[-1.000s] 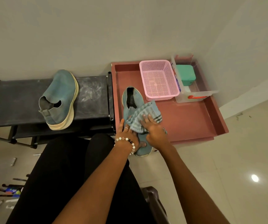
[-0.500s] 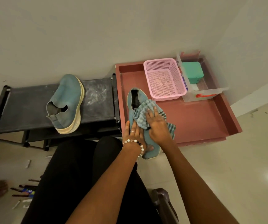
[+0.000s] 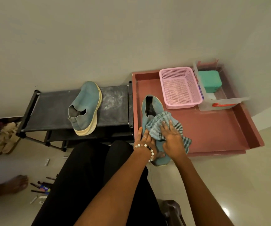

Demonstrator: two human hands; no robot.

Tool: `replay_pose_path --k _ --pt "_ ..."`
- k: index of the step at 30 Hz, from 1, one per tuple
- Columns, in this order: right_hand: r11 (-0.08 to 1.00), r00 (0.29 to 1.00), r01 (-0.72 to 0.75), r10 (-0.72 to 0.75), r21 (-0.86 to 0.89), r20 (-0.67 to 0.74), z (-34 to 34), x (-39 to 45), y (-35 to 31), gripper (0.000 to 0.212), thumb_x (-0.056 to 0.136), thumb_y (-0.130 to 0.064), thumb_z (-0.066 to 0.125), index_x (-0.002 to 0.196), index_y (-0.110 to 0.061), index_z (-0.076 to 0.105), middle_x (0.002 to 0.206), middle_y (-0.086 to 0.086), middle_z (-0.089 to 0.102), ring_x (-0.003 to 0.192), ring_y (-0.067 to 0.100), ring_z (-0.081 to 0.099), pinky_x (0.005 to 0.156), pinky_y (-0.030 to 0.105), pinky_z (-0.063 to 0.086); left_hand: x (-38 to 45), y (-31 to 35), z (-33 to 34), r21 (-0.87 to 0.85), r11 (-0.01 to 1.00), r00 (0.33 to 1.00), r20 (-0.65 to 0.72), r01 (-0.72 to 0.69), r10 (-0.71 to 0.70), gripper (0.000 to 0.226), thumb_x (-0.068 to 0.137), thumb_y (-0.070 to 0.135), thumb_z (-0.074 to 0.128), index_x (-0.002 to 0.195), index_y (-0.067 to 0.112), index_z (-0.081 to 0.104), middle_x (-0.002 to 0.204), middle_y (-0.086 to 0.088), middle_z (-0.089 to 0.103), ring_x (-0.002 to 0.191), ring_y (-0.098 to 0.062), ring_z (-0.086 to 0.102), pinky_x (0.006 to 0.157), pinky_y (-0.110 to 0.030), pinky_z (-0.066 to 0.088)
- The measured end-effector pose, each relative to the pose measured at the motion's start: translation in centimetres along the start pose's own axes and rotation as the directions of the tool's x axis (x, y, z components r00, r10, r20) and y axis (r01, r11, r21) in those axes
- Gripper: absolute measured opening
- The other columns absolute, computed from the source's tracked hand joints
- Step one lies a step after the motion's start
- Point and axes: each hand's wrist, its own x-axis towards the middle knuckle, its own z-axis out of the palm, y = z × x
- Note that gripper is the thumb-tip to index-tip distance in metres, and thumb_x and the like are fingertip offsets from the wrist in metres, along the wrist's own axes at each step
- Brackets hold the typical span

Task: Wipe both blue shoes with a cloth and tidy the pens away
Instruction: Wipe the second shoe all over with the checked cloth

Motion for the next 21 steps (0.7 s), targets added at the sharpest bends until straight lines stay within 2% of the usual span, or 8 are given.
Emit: replay_pose_path --k 3,7,11,15,17,21 --pt "0.999 0.999 0.015 -0.014 0.029 -0.048 0.8 -2.9 0.8 0.074 0.056 0.015 0.055 0.129 0.001 0.055 0.138 0.016 0.049 0.138 0.039 0.027 0.104 0.053 0.038 0.3 0.2 0.5 -0.036 0.999 0.997 -0.074 -0.022 0.019 0.096 0.087 0.075 0.027 0.139 0.022 -0.034 0.154 -0.004 -0.034 0.139 -0.022 -0.035 0.114 -0.052 -0.018" --pt "1.000 1.000 0.020 -0.020 0.017 -0.022 0.8 -4.8 0.7 0.073 0.055 0.016 0.055 0.126 0.002 0.057 0.134 0.017 0.053 0.136 0.040 0.032 0.101 0.052 0.042 0.5 0.2 0.6 -0.010 1.000 0.995 -0.095 0.004 -0.005 0.101 0.084 0.076 0.032 0.146 0.023 -0.028 0.152 -0.007 -0.037 0.140 -0.021 -0.034 0.114 -0.051 -0.018" --pt "0.994 0.997 0.017 -0.009 -0.109 0.075 -0.4 -2.2 0.4 0.071 0.067 0.008 0.051 0.137 0.000 0.044 0.147 0.014 0.039 0.143 0.036 0.015 0.115 0.044 0.025 0.7 0.4 0.5 -0.006 1.000 0.997 -0.068 0.019 -0.020 0.098 0.087 0.074 0.030 0.147 0.022 -0.027 0.153 -0.004 -0.035 0.139 -0.021 -0.036 0.110 -0.050 -0.023" --pt "0.975 0.993 0.065 -0.043 -0.211 0.108 -1.2 1.4 -0.2 0.071 0.076 0.003 0.047 0.145 -0.003 0.030 0.155 0.011 0.022 0.145 0.034 0.000 0.118 0.040 0.014 0.4 0.4 0.0 0.026 0.999 1.000 0.007 0.024 -0.024 0.095 0.088 0.076 0.021 0.150 0.015 -0.018 0.157 -0.004 -0.024 0.142 -0.022 -0.029 0.110 -0.052 -0.025" --pt "0.970 0.991 0.070 -0.041 -0.234 0.128 -1.3 2.2 -0.4 0.071 0.080 0.001 0.045 0.148 -0.004 0.024 0.157 0.009 0.016 0.145 0.032 -0.005 0.118 0.040 0.014 0.4 0.4 -0.2 0.025 0.999 0.999 0.001 0.040 -0.040 0.096 0.088 0.076 0.021 0.151 0.012 -0.015 0.158 -0.006 -0.023 0.142 -0.023 -0.028 0.107 -0.052 -0.026" --pt "0.975 0.988 0.045 -0.011 -0.216 0.157 -1.1 1.1 -0.5 0.075 0.078 0.005 0.046 0.148 -0.005 0.021 0.158 0.008 0.013 0.145 0.029 -0.009 0.115 0.041 0.022 0.4 0.3 0.1 0.019 0.999 1.000 0.002 0.028 -0.028 0.095 0.088 0.076 0.019 0.150 0.014 -0.018 0.157 -0.006 -0.024 0.142 -0.024 -0.029 0.107 -0.053 -0.026"
